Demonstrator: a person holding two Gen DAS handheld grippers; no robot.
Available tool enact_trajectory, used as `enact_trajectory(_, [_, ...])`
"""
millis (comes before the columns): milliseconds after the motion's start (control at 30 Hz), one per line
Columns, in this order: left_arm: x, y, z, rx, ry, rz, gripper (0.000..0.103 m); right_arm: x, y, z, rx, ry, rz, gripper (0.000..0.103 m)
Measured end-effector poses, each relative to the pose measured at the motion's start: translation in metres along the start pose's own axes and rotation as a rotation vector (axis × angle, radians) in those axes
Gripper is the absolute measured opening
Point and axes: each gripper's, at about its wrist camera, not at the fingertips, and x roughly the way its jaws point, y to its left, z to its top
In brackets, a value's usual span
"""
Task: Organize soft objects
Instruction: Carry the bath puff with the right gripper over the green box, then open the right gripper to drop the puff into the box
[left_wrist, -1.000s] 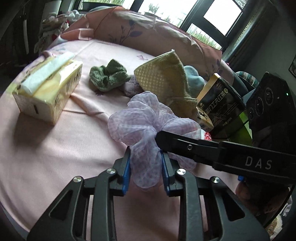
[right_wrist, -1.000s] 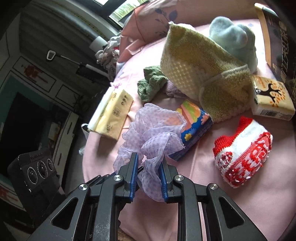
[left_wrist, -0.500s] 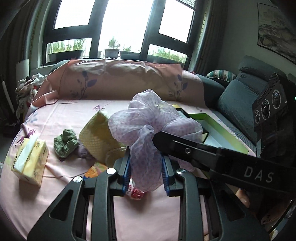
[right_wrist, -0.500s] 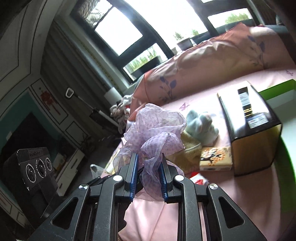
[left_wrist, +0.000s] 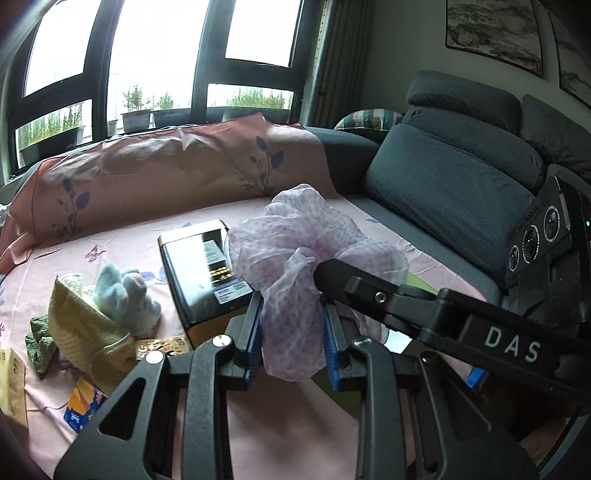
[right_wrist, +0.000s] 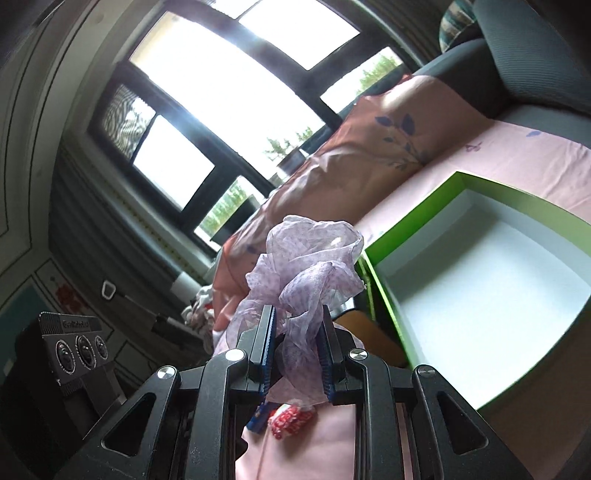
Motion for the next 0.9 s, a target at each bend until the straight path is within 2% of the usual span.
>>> enact_trajectory(167, [0.025,-0.026,0.003,0.054,0.027,-0.025,0.026,-0.012,-0.027,0.006,0.072,-0.058,-0.046,0.025])
enact_trajectory(433, [0.063,-0.045,0.002,0.059,0.091,-0.051,0.027,-0.016,-0.063,0.01,0.161,-0.098,-0.165,0.025])
enact_trajectory(633, [0.083,-0.047,-0.003,0.051,0.143,-0.051,0.032,-0.01,-0.079,0.012,0.188,-0.073,-0.27,0.025])
enact_trajectory(733, [0.086,-0.044,-0.004,0.034,0.159,-0.05,0.04,-0.01,-0.081,0.012,0.179,-0.066,-0.304,0.025])
enact_trajectory(767, [0.085,-0.042,-0.004,0.029,0.161,-0.049,0.045,-0.01,-0.081,0.013,0.181,-0.067,-0.311,0.03])
enact_trajectory(833, [0.081,-0.04,-0.005,0.024,0.158,-0.038,0.056,-0.012,-0.081,0.013,0.182,-0.077,-0.321,0.048])
enact_trajectory(867, [0.079,-0.038,-0.005,0.023,0.153,-0.031,0.065,-0.013,-0.079,0.013,0.179,-0.081,-0.319,0.061])
enact_trajectory(900, [0.076,-0.036,-0.004,0.025,0.146,-0.024,0.07,-0.014,-0.077,0.013,0.17,-0.083,-0.312,0.068])
